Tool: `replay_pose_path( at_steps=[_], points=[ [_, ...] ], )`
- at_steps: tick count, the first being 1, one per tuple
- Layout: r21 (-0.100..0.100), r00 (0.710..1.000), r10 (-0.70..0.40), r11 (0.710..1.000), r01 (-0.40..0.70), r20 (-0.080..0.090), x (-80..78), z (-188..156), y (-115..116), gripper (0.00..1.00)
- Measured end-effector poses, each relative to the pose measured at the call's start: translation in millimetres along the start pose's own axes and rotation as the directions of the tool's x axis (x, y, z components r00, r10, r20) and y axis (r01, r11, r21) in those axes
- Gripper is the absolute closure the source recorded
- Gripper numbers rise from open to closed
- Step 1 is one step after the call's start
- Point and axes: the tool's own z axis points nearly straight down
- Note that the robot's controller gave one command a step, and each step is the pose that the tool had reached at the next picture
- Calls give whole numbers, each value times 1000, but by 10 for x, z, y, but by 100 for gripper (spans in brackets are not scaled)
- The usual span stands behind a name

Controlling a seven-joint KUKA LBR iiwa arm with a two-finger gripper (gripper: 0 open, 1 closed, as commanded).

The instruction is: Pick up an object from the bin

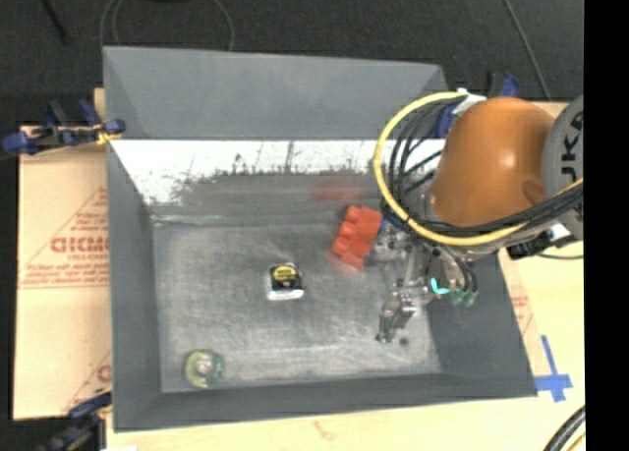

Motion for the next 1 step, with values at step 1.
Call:
replay_pose_path(
  at_steps=[1],
  points=[
    [-2,1000,-9,1000,9,1,-438,1047,363,0]
  ],
)
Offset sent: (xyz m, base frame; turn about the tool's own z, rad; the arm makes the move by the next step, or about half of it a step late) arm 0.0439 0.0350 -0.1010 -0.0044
